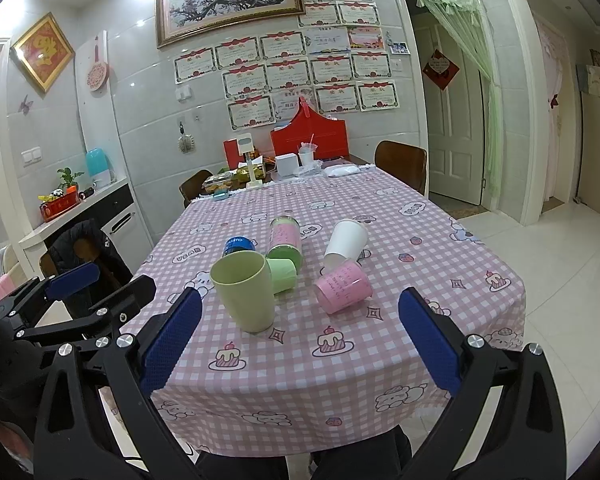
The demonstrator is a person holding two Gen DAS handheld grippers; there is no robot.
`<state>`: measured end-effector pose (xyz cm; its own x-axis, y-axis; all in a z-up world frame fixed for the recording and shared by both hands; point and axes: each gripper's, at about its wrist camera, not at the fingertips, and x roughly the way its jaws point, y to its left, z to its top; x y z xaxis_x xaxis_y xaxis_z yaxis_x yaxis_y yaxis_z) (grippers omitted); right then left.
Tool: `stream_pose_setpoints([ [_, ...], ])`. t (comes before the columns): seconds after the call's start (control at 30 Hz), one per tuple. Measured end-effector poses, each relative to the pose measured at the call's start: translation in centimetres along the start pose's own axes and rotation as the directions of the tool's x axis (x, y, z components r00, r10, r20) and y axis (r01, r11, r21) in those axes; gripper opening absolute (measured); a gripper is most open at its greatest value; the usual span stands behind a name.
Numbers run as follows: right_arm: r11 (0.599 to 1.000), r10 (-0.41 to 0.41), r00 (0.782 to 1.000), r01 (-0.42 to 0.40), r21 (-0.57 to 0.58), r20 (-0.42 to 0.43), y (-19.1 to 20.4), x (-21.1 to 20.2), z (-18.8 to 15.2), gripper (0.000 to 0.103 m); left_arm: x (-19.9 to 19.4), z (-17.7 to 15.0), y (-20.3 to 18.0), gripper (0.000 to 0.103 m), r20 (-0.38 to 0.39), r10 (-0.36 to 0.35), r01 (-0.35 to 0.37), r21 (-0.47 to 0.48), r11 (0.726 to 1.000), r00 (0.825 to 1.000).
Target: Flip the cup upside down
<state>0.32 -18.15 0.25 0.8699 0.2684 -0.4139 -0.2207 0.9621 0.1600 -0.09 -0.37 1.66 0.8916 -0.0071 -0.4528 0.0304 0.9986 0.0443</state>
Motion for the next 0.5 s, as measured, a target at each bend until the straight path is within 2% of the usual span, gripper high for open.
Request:
stream_pose_setpoints([
  [0.5,1.0,0.004,1.0,-0.004,-0.007,0.004,0.63,-0.14,0.04,0.095,0.18,-0.17,0.23,0.082,-0.001,0.004,-0.004,-0.008,1.0,1.0],
])
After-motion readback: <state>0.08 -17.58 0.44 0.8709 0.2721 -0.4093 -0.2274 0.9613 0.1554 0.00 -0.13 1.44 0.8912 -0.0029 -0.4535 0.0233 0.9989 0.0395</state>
